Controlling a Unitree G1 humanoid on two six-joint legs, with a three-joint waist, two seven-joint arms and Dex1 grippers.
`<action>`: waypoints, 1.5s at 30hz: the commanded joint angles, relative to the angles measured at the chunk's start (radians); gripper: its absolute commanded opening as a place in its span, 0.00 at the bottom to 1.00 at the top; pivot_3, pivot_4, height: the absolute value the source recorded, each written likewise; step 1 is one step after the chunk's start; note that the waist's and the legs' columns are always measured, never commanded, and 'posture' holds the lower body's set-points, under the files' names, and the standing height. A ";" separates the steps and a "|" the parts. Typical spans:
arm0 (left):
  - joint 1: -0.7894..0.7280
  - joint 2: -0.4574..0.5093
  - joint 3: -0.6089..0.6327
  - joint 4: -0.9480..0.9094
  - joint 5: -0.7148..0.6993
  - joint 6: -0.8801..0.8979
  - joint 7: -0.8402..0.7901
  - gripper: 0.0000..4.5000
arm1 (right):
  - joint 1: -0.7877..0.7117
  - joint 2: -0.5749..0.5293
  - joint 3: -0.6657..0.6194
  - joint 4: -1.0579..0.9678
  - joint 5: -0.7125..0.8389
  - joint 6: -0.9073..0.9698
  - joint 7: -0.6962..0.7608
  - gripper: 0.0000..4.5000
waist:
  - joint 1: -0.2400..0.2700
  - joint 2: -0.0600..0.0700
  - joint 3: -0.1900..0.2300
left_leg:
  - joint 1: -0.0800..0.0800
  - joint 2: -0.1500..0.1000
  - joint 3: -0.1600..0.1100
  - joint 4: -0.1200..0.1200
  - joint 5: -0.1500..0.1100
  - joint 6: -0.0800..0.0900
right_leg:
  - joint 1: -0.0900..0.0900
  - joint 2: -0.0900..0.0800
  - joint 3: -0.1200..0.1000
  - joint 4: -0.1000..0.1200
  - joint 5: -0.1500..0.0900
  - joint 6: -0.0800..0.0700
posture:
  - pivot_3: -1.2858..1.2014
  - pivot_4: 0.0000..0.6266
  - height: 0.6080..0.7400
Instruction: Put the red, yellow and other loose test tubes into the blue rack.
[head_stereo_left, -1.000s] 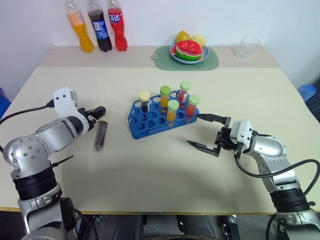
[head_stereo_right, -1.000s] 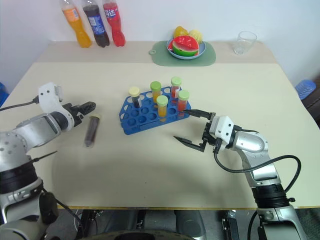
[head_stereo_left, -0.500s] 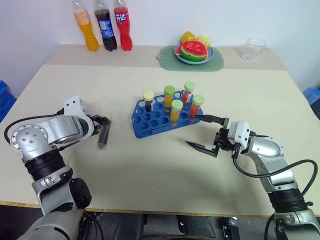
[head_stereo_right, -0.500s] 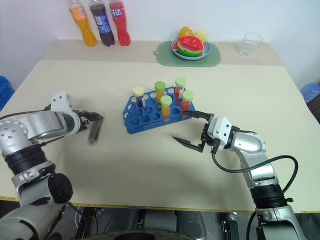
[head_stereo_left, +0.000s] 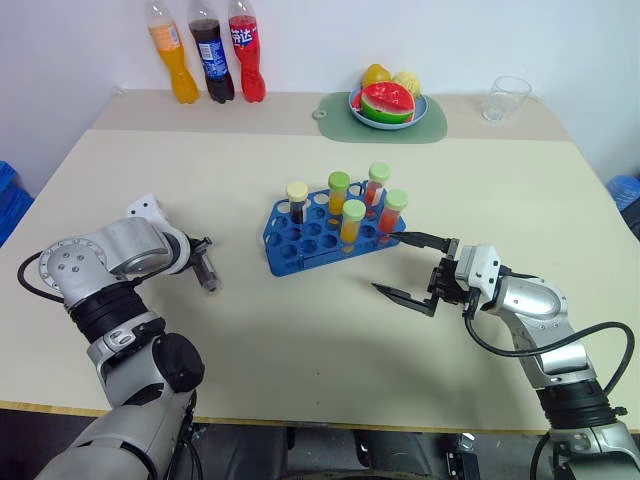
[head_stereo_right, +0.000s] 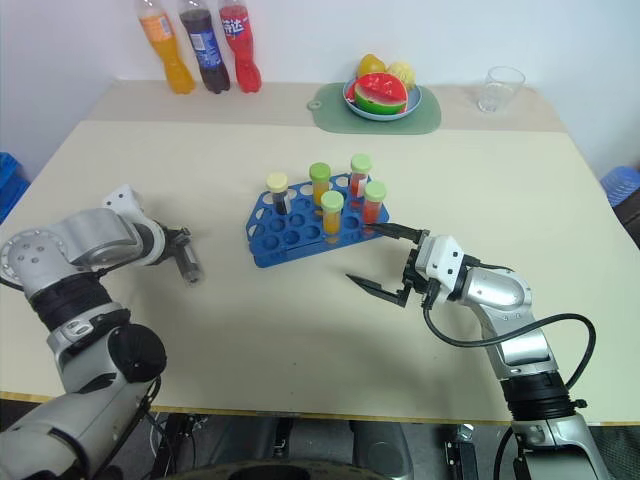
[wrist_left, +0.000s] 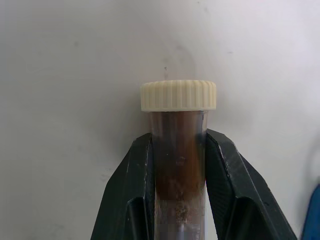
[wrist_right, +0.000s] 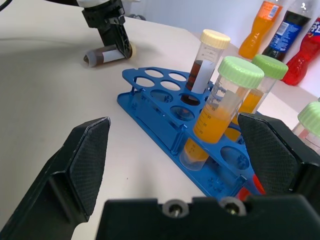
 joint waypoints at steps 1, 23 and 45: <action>0.025 0.060 -0.061 -0.165 -0.079 0.008 -0.165 0.18 | -0.008 0.012 -0.005 -0.007 0.000 -0.017 -0.008 1.00 | 0.000 -0.001 0.001 | 0.000 0.000 0.000 0.000 0.000 0.000 | 0.000 0.000 0.000 0.000 0.000 0.000 | 0.52 0.24 1.00; 0.318 0.068 -0.666 -0.127 0.631 -1.539 -1.954 0.18 | 0.177 0.032 -0.069 -0.055 -0.085 0.001 -0.216 1.00 | -0.002 -0.001 0.001 | -0.001 0.002 0.007 0.000 -0.005 0.010 | 0.001 0.001 0.001 -0.004 0.000 -0.001 | 0.52 0.24 1.00; 0.159 -0.019 -0.724 0.304 0.745 -1.669 -2.304 0.18 | 0.327 0.090 -0.066 -0.178 -0.139 0.001 -0.391 1.00 | -0.002 -0.001 0.001 | 0.000 0.002 0.006 0.002 -0.006 0.012 | 0.002 0.002 0.000 -0.002 0.000 0.000 | 0.52 0.24 1.00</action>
